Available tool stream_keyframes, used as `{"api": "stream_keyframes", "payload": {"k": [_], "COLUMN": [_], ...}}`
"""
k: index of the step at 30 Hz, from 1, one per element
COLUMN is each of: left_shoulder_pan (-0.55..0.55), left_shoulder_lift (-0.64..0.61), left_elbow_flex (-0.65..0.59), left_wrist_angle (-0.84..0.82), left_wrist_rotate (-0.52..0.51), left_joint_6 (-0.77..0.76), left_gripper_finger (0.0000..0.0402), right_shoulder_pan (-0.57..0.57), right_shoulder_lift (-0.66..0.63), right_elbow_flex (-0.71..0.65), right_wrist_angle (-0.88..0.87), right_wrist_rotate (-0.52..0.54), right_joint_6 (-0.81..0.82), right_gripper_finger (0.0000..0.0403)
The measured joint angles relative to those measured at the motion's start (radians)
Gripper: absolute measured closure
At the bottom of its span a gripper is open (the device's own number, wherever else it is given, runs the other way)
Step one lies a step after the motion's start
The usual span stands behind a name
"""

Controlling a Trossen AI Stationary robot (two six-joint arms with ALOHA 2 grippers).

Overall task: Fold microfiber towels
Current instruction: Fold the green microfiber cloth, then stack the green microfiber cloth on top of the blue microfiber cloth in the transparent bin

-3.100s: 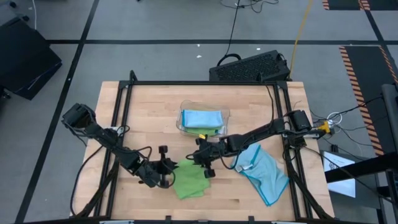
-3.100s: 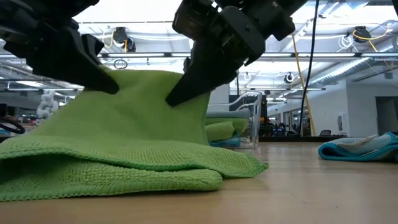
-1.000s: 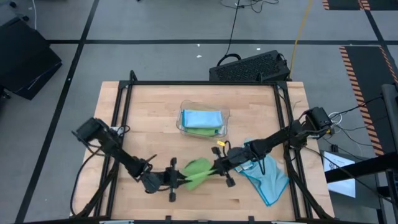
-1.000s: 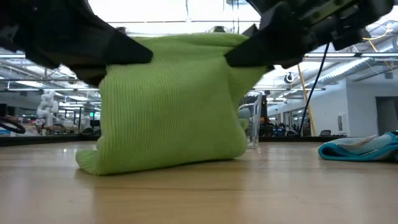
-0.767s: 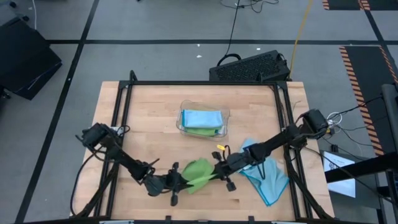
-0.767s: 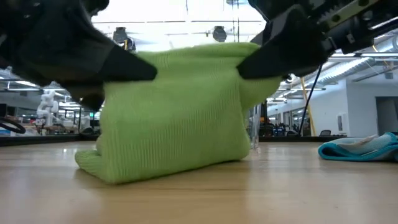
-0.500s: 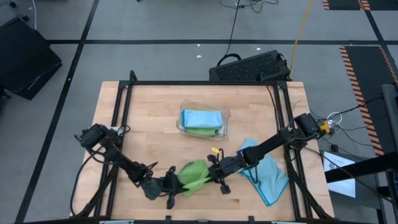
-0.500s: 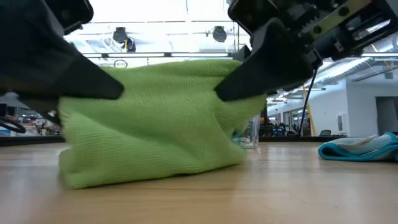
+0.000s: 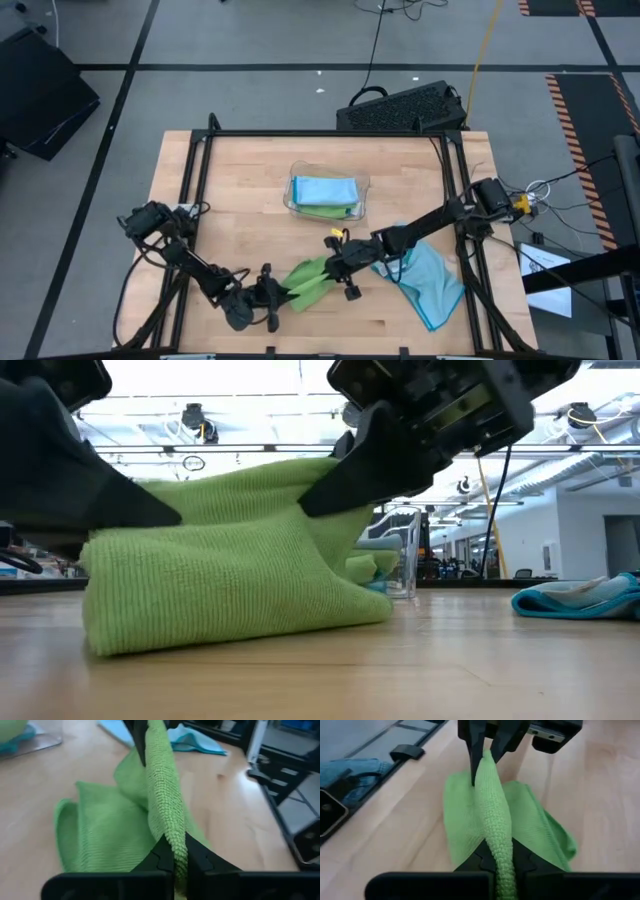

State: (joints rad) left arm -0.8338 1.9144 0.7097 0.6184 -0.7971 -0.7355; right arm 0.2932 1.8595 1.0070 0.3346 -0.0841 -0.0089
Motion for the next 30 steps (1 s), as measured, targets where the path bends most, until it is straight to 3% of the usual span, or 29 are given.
{"api": "stream_keyframes", "payload": {"k": [5,8,19,24,30], "left_shoulder_pan": [0.023,0.025,-0.014,-0.015,-0.008], "left_shoulder_lift": [0.0,0.0,-0.033,-0.167,-0.346], "left_elbow_flex": [0.001,-0.001,-0.002,-0.001,-0.001], "left_wrist_angle": [-0.054,-0.063,-0.117,-0.326,-0.634], "left_wrist_rotate": [0.016,0.064,0.042,-0.05,-0.146], "left_joint_6": [-0.082,-0.087,-0.112,-0.138,-0.24], "left_gripper_finger": [0.0372,0.0351,0.0267,0.024,0.0223], "right_shoulder_pan": [-0.016,-0.016,-0.019,-0.015,0.019], "right_shoulder_lift": [0.0,0.0,0.0,-0.007,-0.031], "right_elbow_flex": [0.0,0.0,-0.001,-0.001,0.0], "right_wrist_angle": [-0.01,-0.01,-0.007,-0.003,-0.007], "right_wrist_rotate": [0.01,0.077,0.272,0.275,0.27], "right_joint_6": [-0.036,-0.055,-0.064,-0.051,-0.037], "right_gripper_finger": [0.0394,0.0374,0.0229,0.0192,0.019]}}
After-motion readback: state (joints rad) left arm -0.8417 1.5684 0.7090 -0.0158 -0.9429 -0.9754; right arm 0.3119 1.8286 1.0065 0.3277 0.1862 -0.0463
